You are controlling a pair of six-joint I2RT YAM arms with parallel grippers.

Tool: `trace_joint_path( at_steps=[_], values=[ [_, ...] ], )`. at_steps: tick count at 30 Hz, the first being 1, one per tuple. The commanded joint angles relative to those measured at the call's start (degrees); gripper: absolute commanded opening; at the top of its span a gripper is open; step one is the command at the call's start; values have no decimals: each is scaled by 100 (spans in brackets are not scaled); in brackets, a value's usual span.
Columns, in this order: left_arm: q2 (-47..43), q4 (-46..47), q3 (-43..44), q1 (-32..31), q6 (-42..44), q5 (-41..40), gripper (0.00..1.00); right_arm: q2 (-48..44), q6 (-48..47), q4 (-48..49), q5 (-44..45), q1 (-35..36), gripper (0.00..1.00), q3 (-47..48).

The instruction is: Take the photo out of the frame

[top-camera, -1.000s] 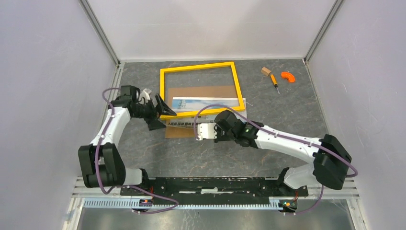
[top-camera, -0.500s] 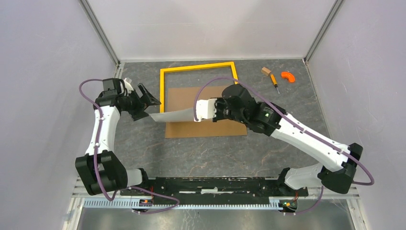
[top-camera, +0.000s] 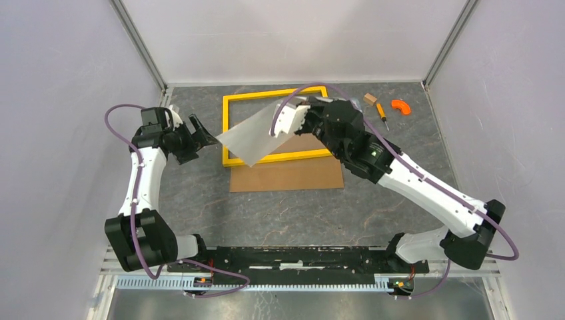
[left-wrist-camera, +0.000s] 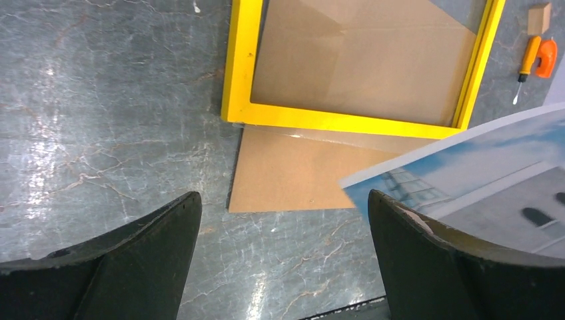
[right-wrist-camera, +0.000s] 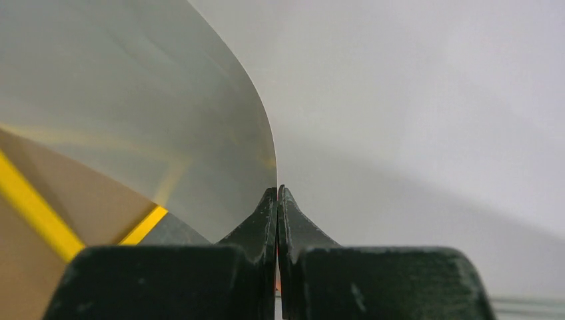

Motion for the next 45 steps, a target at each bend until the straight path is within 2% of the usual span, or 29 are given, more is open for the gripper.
trace_joint_path(
  at_steps=[1,6,10,12,15,20,28,31,35,45],
  values=[
    [55,278,276,80,209,-265,100,291,-206,1577,75,-438,0,29],
    [69,354,252,106,159,-319,100,705,-461,2879,-312,-822,0,-226],
    [64,356,250,137,188,-362,100,1192,-44,3336,-520,-1122,0,-48],
    [54,347,250,171,217,-407,100,1194,-1,3796,-768,-1211,0,-480],
    [30,379,233,230,247,-444,100,1025,77,4211,-1634,-1294,0,-1426],
    [60,377,207,365,263,-437,100,1076,-278,4923,-2578,-1298,0,-2793],
    [115,390,101,436,285,-456,100,2223,-744,4900,-3101,-1294,0,-2999],
    [146,388,101,482,326,-436,100,2455,-1043,4577,-3256,-1274,0,-3015],
    [200,399,101,491,293,-417,100,2771,-1347,4326,-3121,-1217,0,-3003],
    [294,426,135,500,249,-344,100,3326,-1439,3409,-2915,-1189,0,-2660]
  ],
)
